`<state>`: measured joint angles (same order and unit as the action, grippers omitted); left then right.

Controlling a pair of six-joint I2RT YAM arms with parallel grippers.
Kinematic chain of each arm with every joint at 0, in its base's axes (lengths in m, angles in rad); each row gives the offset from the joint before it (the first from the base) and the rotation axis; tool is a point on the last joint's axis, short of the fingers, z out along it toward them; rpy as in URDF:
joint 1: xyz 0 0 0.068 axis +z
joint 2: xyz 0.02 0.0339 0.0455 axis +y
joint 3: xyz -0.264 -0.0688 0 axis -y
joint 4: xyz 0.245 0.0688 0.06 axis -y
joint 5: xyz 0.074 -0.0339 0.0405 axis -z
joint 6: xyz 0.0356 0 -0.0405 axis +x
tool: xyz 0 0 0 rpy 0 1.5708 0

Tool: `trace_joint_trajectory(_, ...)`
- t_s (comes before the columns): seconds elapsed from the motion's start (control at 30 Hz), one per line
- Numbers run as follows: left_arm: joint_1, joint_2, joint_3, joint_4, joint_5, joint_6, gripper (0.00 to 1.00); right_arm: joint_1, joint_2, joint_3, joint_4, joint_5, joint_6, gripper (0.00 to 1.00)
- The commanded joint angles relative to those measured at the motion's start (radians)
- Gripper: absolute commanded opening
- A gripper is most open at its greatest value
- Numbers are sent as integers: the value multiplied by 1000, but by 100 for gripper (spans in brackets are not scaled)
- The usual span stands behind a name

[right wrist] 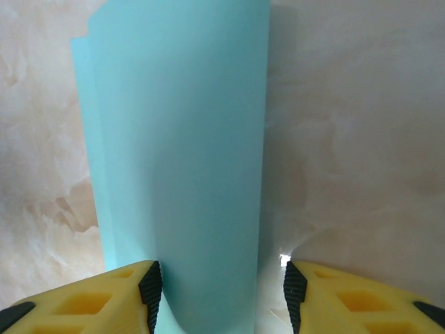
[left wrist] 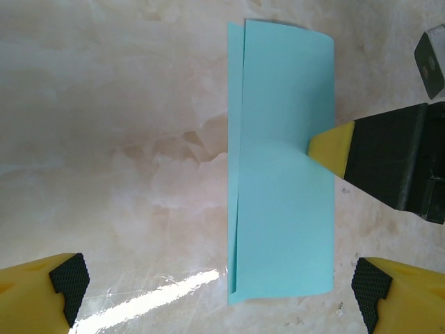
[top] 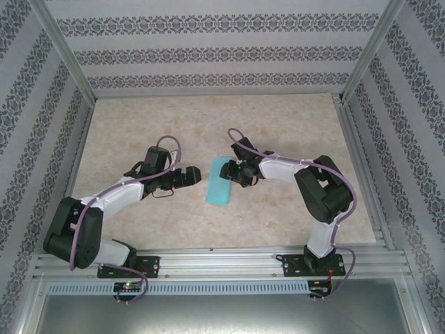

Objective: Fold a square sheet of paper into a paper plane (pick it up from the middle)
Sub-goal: Fold the square sheet of paper in half at the center of the table.

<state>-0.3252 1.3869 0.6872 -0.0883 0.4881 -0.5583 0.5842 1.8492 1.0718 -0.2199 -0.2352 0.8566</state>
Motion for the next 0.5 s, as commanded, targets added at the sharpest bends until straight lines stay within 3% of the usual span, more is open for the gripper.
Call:
trace_joint_trajectory(0.0, 13, 9, 24, 27, 15, -3, 100, -4, 38, 25, -65, 29, -28, 54)
trace_joint_trajectory(0.47, 13, 9, 29, 16, -6, -2, 100, 20, 104, 127, -225, 90, -92, 60)
